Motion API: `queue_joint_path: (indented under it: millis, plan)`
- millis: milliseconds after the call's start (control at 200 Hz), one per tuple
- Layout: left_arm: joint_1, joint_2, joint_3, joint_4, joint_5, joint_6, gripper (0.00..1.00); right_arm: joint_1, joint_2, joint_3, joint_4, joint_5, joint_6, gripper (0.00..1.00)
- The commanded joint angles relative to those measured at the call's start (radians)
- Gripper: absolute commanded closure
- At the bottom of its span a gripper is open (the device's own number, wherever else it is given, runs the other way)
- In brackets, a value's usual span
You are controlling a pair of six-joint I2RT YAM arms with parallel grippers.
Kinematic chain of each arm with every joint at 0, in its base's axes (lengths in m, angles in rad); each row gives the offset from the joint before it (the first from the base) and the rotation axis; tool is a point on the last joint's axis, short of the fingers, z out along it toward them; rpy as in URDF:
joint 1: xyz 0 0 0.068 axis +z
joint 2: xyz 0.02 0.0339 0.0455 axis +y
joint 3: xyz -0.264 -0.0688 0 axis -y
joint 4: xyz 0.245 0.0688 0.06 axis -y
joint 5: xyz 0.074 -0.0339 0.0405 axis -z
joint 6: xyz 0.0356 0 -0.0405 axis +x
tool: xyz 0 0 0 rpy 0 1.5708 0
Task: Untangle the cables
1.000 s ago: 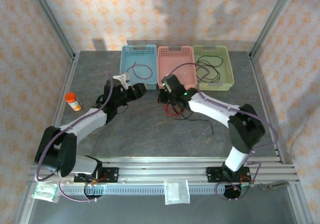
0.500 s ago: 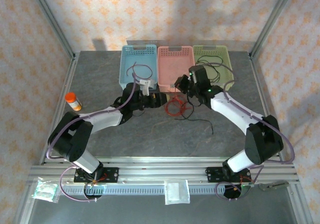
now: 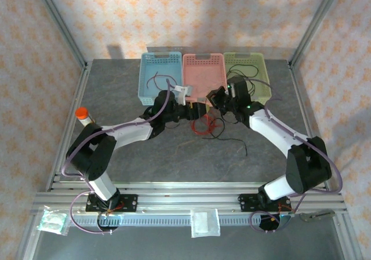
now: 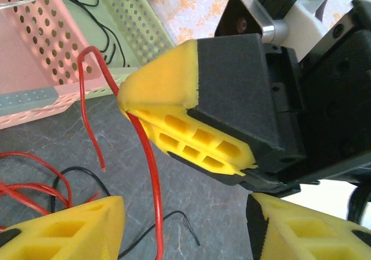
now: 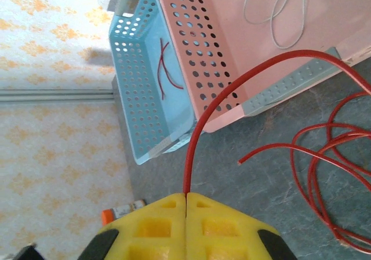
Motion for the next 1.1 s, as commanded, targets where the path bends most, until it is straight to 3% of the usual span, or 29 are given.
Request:
queue_joint_path:
  millis: [0, 370, 636, 731, 856, 1036, 1096]
  plan:
    - [-0.011, 0.025, 0.026, 0.016, -0.076, 0.030, 0.44, -0.009, -0.045, -0.014, 0.059, -0.022, 0.049, 1.00]
    - [-0.018, 0.101, 0.084, 0.086, -0.070, -0.022, 0.63, -0.016, -0.055, -0.016, 0.059, -0.026, 0.071, 1.00]
    - [-0.019, 0.053, 0.081, 0.023, -0.105, -0.001, 1.00, -0.019, -0.079, -0.021, 0.038, 0.036, 0.039, 1.00]
    - [-0.017, 0.021, 0.084, -0.005, -0.120, 0.009, 1.00, -0.022, -0.085, -0.010, 0.033, 0.070, -0.001, 1.00]
    - [-0.016, -0.018, 0.124, -0.071, -0.122, 0.035, 1.00, -0.024, -0.116, 0.004, 0.036, 0.148, -0.104, 0.71]
    - [0.009, -0.073, 0.178, -0.130, -0.115, 0.048, 1.00, -0.024, -0.182, -0.018, 0.058, 0.237, -0.230, 0.45]
    - [0.028, -0.087, 0.190, -0.137, -0.106, 0.037, 1.00, -0.024, -0.205, -0.036, 0.072, 0.257, -0.256, 0.41]
